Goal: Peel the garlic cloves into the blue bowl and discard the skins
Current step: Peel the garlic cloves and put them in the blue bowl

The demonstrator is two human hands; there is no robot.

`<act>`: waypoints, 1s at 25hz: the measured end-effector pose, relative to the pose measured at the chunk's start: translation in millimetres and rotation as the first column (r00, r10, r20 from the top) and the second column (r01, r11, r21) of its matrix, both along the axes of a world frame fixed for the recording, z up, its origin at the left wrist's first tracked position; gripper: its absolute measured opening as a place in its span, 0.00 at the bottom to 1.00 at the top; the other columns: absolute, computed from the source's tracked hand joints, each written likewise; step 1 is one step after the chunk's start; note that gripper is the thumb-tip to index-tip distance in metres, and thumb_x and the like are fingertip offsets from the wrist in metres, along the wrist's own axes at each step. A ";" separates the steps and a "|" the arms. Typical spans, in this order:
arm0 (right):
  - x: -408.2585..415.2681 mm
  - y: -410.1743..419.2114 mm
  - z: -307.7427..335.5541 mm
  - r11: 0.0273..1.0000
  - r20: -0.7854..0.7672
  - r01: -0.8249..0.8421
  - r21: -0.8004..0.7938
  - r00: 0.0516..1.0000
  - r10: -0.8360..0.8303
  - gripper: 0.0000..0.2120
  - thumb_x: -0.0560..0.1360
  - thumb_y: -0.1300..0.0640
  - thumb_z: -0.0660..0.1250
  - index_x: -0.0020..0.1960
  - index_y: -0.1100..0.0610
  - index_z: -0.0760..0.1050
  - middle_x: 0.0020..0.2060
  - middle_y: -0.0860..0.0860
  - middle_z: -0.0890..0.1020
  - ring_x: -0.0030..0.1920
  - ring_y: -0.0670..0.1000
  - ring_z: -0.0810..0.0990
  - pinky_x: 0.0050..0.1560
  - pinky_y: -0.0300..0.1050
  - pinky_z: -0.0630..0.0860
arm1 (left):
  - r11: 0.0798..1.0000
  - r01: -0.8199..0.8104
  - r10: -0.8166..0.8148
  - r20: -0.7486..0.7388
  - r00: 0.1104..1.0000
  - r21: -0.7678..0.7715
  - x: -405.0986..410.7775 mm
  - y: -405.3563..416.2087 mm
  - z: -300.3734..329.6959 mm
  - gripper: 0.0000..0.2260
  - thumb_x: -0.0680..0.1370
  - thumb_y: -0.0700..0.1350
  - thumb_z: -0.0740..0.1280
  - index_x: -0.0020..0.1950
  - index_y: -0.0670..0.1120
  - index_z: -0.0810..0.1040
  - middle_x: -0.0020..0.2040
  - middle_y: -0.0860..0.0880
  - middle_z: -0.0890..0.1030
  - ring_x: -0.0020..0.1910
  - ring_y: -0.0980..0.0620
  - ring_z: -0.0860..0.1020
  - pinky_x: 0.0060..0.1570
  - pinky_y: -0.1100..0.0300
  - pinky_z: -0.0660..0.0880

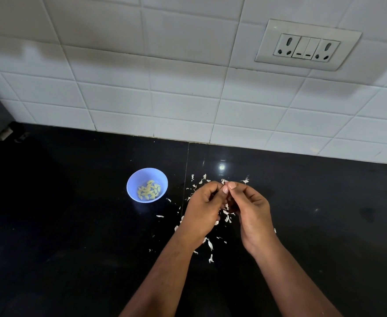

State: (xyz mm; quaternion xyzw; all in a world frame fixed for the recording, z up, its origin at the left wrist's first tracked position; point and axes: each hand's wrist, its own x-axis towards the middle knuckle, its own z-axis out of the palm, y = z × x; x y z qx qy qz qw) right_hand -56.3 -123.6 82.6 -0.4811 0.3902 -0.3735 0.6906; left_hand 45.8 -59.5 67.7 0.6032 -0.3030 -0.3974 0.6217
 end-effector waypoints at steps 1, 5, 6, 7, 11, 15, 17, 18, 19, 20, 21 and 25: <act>-0.5 -1.7 1.7 1.000 -0.012 -0.007 -0.023 1.000 0.007 0.09 0.80 0.59 0.71 0.53 0.65 0.84 0.48 0.59 0.87 0.48 0.52 0.85 0.51 0.48 0.80 | 1.000 0.004 -0.004 0.029 1.000 -0.007 1.6 0.4 -0.5 0.13 0.85 0.50 0.67 0.46 0.44 0.80 0.38 0.52 0.79 0.40 0.55 0.76 0.37 0.59 0.74; 4.6 -1.6 6.7 0.999 0.009 -0.038 0.024 0.999 0.038 0.07 0.81 0.61 0.69 0.49 0.62 0.85 0.45 0.56 0.87 0.46 0.48 0.84 0.49 0.41 0.80 | 0.997 -0.020 0.028 0.110 0.994 -0.076 3.3 -0.3 -2.0 0.11 0.85 0.47 0.68 0.43 0.49 0.81 0.41 0.53 0.82 0.42 0.58 0.78 0.43 0.62 0.74; 7.4 -0.3 7.4 0.997 0.030 -0.044 0.063 0.999 0.042 0.08 0.81 0.61 0.68 0.48 0.60 0.85 0.44 0.54 0.87 0.44 0.47 0.84 0.47 0.39 0.80 | 0.995 -0.029 0.040 0.120 0.992 -0.094 3.2 -0.8 -2.9 0.11 0.85 0.46 0.68 0.43 0.47 0.82 0.41 0.52 0.82 0.41 0.58 0.78 0.44 0.61 0.74; 9.7 0.5 7.0 0.993 0.058 -0.041 0.109 0.998 0.034 0.08 0.82 0.61 0.68 0.48 0.60 0.85 0.42 0.53 0.86 0.42 0.45 0.83 0.44 0.37 0.80 | 0.994 -0.034 0.048 0.125 0.991 -0.107 3.2 -1.3 -4.3 0.11 0.85 0.45 0.68 0.43 0.46 0.82 0.40 0.52 0.82 0.41 0.58 0.78 0.44 0.62 0.73; 17.0 2.6 6.6 0.952 0.098 -0.033 0.305 0.995 0.003 0.07 0.82 0.59 0.69 0.46 0.56 0.84 0.35 0.48 0.81 0.34 0.43 0.76 0.36 0.37 0.75 | 0.990 -0.026 0.043 0.118 0.992 -0.141 4.4 0.9 -8.6 0.11 0.85 0.45 0.67 0.45 0.47 0.82 0.42 0.49 0.83 0.40 0.56 0.79 0.45 0.60 0.73; 14.9 -0.2 -0.5 0.946 0.046 -0.060 0.319 0.998 0.047 0.11 0.82 0.56 0.69 0.41 0.53 0.84 0.34 0.47 0.79 0.34 0.44 0.73 0.32 0.37 0.70 | 0.992 -0.015 0.023 0.065 0.998 -0.126 4.9 0.7 -3.0 0.11 0.86 0.45 0.65 0.46 0.50 0.82 0.40 0.51 0.82 0.40 0.55 0.80 0.39 0.64 0.74; 11.9 -1.2 -2.4 0.966 0.038 -0.078 0.246 0.997 0.071 0.10 0.82 0.59 0.67 0.46 0.56 0.86 0.36 0.49 0.82 0.35 0.44 0.75 0.33 0.37 0.72 | 0.992 -0.058 0.060 0.019 0.998 -0.111 4.6 -0.7 -1.1 0.13 0.87 0.46 0.63 0.47 0.47 0.81 0.38 0.51 0.81 0.37 0.57 0.78 0.38 0.67 0.73; 10.5 -1.7 -1.3 0.978 0.013 -0.080 0.193 0.997 0.079 0.09 0.82 0.61 0.67 0.49 0.57 0.86 0.38 0.50 0.84 0.35 0.44 0.76 0.34 0.37 0.72 | 0.991 -0.078 0.078 0.001 0.997 -0.105 5.3 -0.9 -0.4 0.13 0.88 0.47 0.61 0.47 0.45 0.81 0.38 0.51 0.80 0.36 0.58 0.77 0.37 0.67 0.72; 8.7 -2.5 0.7 0.988 -0.033 -0.075 0.132 0.996 0.080 0.08 0.82 0.62 0.68 0.52 0.58 0.86 0.39 0.52 0.86 0.35 0.45 0.79 0.33 0.38 0.72 | 0.991 -0.093 0.092 -0.014 0.996 -0.099 6.0 -0.7 -0.1 0.14 0.88 0.46 0.60 0.48 0.44 0.81 0.37 0.51 0.80 0.36 0.58 0.77 0.37 0.68 0.72; 7.0 -3.6 4.0 0.996 -0.094 -0.060 0.073 0.993 0.067 0.07 0.80 0.63 0.70 0.52 0.58 0.87 0.41 0.54 0.87 0.36 0.46 0.81 0.32 0.39 0.73 | 0.991 -0.100 0.098 -0.024 0.995 -0.092 6.7 -0.3 -0.6 0.15 0.88 0.46 0.59 0.48 0.43 0.80 0.37 0.53 0.80 0.36 0.58 0.77 0.36 0.67 0.72; 5.5 -5.4 7.6 0.999 -0.150 -0.042 0.019 0.988 0.044 0.05 0.79 0.63 0.72 0.52 0.58 0.87 0.41 0.55 0.88 0.37 0.47 0.83 0.31 0.40 0.74 | 0.992 -0.095 0.093 -0.028 0.995 -0.082 7.5 0.8 -0.7 0.15 0.88 0.46 0.58 0.47 0.43 0.80 0.36 0.55 0.80 0.36 0.59 0.77 0.35 0.67 0.72; 1.8 -14.4 18.7 0.995 -0.171 -0.022 -0.098 0.985 0.004 0.05 0.76 0.61 0.76 0.52 0.59 0.86 0.43 0.55 0.88 0.41 0.50 0.85 0.36 0.41 0.80 | 0.998 -0.042 0.042 0.000 0.999 -0.036 10.6 2.6 -6.1 0.14 0.89 0.46 0.58 0.50 0.45 0.80 0.39 0.55 0.82 0.40 0.56 0.76 0.36 0.60 0.71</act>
